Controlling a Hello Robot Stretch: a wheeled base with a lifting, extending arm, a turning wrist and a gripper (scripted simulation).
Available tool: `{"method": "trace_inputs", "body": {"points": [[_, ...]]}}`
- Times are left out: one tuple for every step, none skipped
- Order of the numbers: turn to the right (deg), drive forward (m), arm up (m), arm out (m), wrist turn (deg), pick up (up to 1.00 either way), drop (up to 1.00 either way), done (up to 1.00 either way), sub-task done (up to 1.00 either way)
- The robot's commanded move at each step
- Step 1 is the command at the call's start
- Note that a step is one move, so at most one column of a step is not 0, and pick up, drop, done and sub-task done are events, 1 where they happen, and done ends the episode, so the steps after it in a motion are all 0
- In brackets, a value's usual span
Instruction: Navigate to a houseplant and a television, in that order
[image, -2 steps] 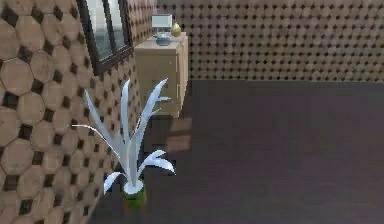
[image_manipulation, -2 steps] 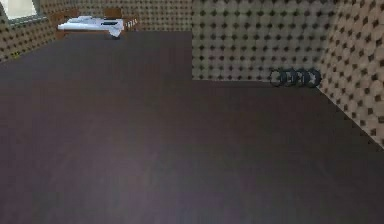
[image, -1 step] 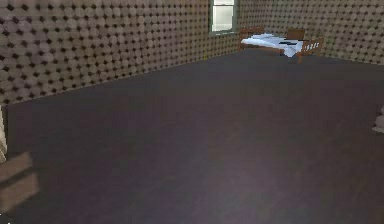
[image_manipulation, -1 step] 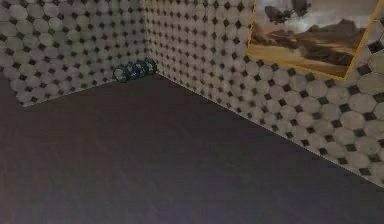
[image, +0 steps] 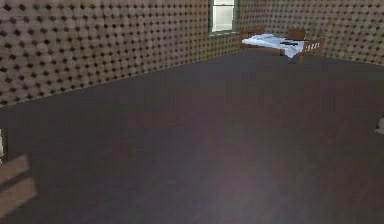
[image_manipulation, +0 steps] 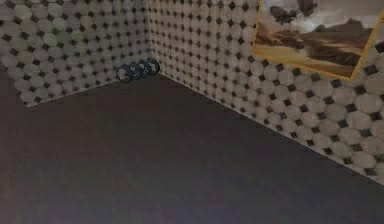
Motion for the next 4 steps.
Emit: {"method": "trace_inputs", "body": {"points": [[-45.0,0.0,0.0,0.0,0.0,0.0,0.0,0.0,0.0],[-21.0,0.0,0.0,0.0,0.0,0.0,0.0,0.0,0.0],[0.0,0.0,0.0,0.0,0.0,0.0,0.0,0.0,1.0],[45.0,0.0,0.0,0.0,0.0,0.0,0.0,0.0,0.0]]}}
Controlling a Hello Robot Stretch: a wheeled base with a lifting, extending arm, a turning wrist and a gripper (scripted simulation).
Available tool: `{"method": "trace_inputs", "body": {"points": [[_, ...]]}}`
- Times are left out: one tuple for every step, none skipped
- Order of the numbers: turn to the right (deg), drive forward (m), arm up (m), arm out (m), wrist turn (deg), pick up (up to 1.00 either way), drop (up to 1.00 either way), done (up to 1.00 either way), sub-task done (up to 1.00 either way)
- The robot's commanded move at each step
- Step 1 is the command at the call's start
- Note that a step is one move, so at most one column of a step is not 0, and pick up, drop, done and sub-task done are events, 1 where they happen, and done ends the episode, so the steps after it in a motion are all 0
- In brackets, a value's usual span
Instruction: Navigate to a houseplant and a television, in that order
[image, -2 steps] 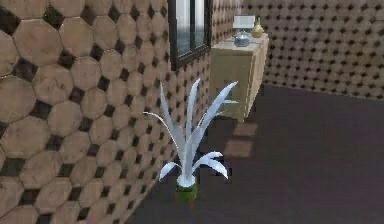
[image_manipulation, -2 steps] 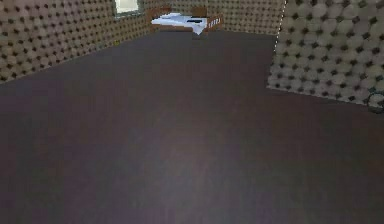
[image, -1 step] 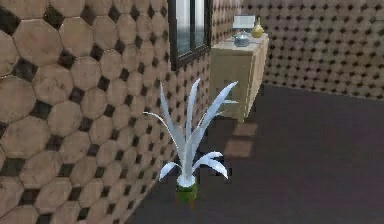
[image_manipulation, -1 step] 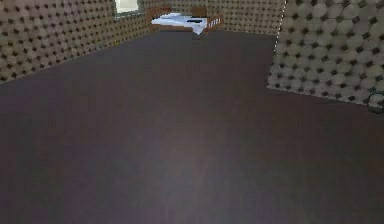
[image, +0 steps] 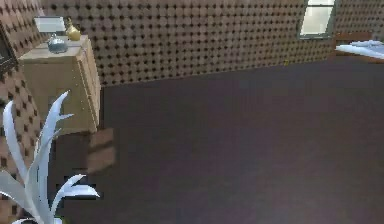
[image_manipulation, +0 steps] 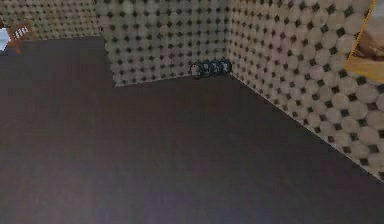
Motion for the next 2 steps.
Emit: {"method": "trace_inputs", "body": {"points": [[45.0,0.0,0.0,0.0,0.0,0.0,0.0,0.0,0.0],[12.0,0.0,0.0,0.0,0.0,0.0,0.0,0.0,0.0]]}}
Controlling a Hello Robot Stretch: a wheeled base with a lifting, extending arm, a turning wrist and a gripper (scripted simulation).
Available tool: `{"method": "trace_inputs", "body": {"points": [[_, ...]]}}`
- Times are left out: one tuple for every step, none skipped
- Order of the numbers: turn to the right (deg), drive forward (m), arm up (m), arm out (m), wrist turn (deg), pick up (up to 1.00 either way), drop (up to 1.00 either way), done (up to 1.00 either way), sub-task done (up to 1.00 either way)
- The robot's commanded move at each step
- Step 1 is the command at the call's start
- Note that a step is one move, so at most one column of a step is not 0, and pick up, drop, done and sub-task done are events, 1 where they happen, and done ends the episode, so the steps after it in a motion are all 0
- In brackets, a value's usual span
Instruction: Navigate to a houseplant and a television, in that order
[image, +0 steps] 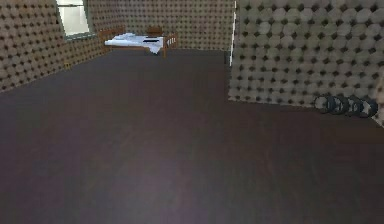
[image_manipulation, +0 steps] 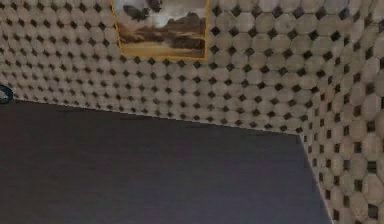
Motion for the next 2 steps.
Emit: {"method": "trace_inputs", "body": {"points": [[0.0,1.0,0.0,0.0,0.0,0.0,0.0,0.0,0.0],[0.0,1.0,0.0,0.0,0.0,0.0,0.0,0.0,0.0]]}}
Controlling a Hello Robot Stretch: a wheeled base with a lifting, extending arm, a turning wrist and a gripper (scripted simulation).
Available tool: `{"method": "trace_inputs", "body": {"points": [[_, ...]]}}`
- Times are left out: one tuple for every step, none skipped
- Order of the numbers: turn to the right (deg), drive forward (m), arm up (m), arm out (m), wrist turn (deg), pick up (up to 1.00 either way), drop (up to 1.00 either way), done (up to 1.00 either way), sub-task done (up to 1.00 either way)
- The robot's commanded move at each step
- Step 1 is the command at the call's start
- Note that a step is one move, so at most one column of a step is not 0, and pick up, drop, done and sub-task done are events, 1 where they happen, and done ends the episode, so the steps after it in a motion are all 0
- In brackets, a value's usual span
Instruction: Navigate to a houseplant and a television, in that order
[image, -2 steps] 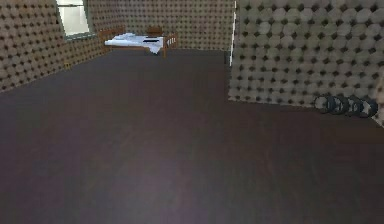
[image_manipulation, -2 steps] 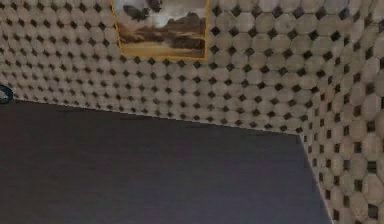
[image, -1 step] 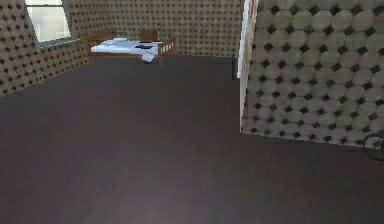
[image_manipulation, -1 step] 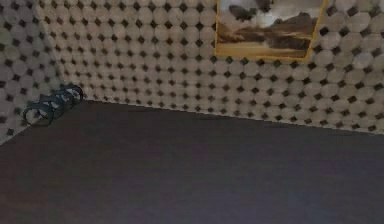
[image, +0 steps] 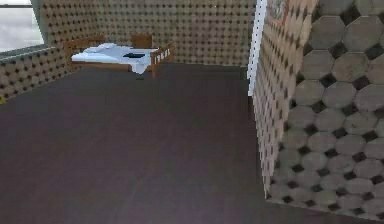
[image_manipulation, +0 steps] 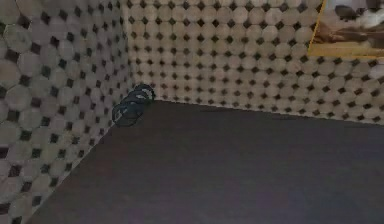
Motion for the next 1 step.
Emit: {"method": "trace_inputs", "body": {"points": [[0.0,1.0,0.0,0.0,0.0,0.0,0.0,0.0,0.0]]}}
